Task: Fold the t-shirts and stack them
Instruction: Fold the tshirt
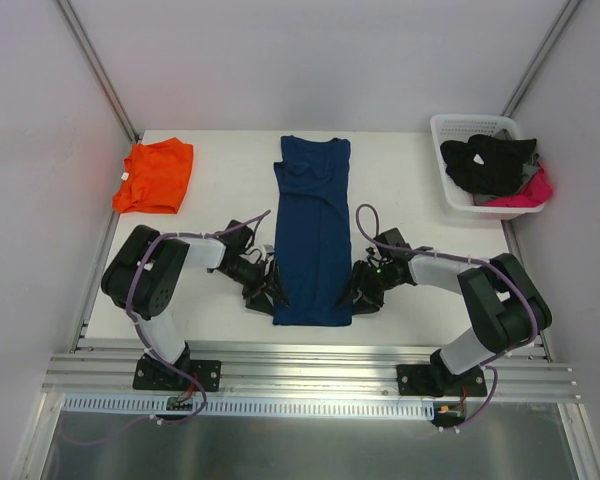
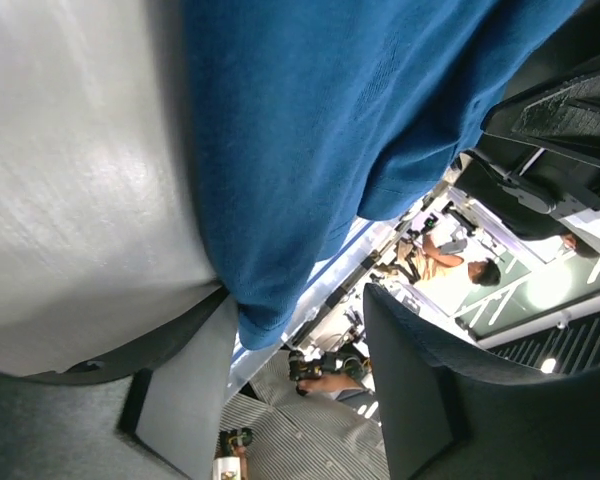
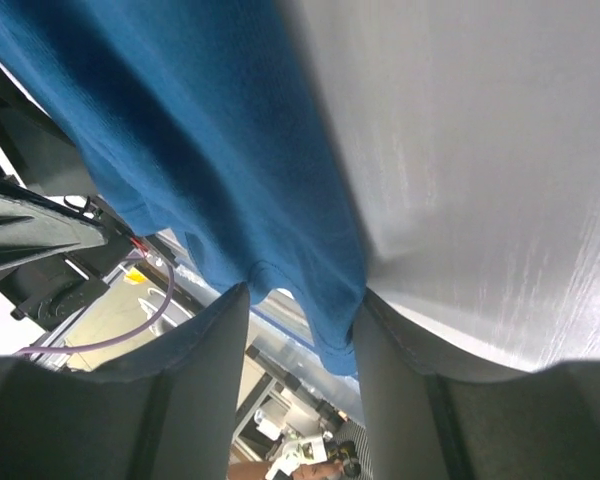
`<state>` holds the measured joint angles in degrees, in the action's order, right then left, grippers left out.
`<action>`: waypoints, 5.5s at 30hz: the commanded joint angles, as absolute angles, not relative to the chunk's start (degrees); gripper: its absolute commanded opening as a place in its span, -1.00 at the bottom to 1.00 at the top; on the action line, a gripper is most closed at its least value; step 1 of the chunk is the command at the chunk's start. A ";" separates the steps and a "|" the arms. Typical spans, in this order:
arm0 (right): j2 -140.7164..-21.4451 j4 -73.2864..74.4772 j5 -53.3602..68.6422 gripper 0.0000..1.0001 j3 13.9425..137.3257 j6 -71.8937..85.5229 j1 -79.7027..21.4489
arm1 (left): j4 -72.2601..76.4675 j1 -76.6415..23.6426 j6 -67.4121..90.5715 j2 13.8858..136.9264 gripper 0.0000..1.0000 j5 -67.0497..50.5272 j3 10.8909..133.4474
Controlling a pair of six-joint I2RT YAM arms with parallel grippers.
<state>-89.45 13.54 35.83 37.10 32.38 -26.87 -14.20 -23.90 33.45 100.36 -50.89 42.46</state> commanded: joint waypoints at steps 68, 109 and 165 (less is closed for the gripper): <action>-87.71 14.86 30.24 -0.99 59.94 20.48 -18.72 | -34.36 -20.83 13.27 102.12 -1.00 -37.00 78.38; -113.99 10.72 27.95 -0.99 90.35 16.70 -14.50 | -34.02 -17.58 10.11 123.92 -1.00 -24.53 110.20; -115.22 13.89 23.55 0.45 93.86 17.92 -26.80 | -32.87 -17.05 13.27 105.03 -0.92 -20.92 90.53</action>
<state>-113.69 14.46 21.78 94.06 15.07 -26.13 -32.01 -17.19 12.80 105.97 -19.29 92.07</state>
